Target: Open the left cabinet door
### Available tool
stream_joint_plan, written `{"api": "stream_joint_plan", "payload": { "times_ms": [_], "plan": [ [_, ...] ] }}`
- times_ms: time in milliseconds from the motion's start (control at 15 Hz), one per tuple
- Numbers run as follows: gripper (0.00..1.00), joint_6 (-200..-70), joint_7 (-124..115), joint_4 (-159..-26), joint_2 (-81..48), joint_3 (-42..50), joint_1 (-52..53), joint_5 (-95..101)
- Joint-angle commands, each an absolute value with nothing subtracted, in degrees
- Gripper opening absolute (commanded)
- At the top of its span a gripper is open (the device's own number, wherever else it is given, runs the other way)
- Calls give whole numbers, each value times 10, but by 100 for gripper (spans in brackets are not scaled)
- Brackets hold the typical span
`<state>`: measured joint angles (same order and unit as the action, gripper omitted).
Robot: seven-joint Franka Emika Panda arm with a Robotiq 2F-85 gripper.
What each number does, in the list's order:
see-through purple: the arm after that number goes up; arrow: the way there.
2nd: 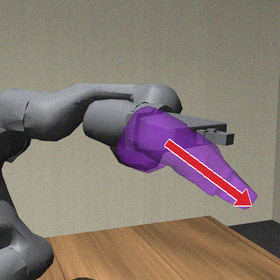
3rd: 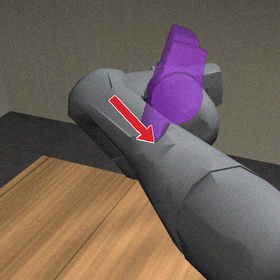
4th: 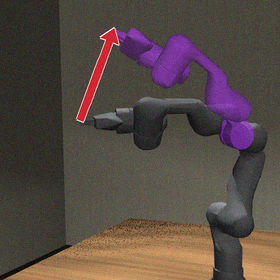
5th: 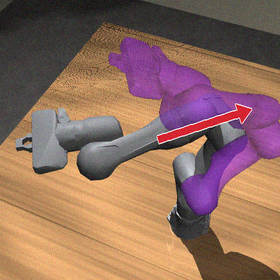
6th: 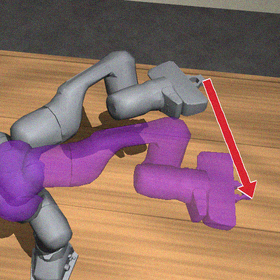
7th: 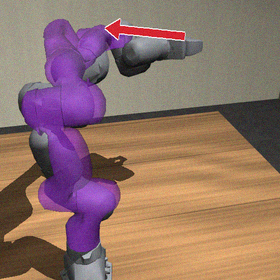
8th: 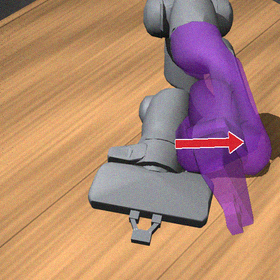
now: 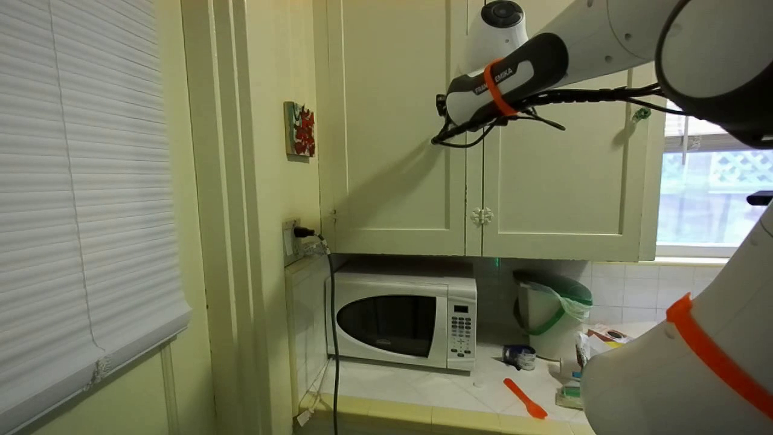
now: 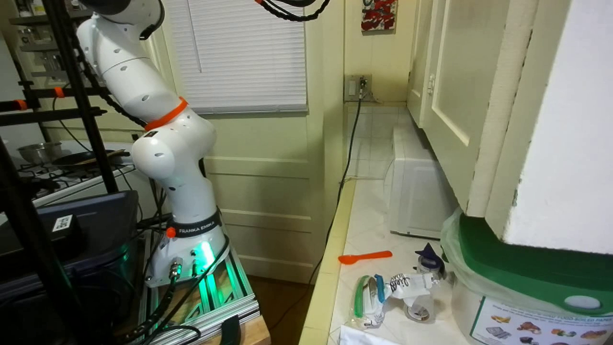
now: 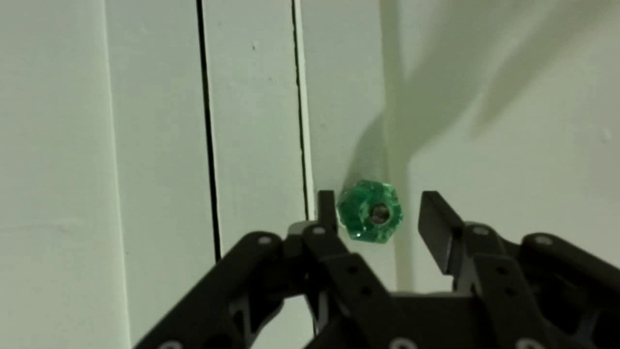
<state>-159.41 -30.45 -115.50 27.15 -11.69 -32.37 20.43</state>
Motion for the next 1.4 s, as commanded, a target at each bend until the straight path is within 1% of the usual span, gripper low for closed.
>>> {"api": "stream_joint_plan", "payload": {
  "times_ms": [0, 67, 133, 400, 600, 933, 1067, 1333],
  "plan": [
    [18, -1588, -311, -1152, 269, -116, -322, 220],
    [10, -1584, -308, -1153, 270, -114, -321, 219],
    [8, -1578, -307, -1154, 271, -115, -319, 219],
    [8, -1543, -297, -1168, 289, -110, -295, 200],
    [8, -1487, -244, -1185, 316, -88, -234, 175],
    [8, -1401, -196, -1180, 345, -71, -168, 166],
    [8, -1386, -189, -1177, 347, -67, -149, 161],
    [8, -1400, -183, -1182, 347, -60, -121, 148]
  ]
}}
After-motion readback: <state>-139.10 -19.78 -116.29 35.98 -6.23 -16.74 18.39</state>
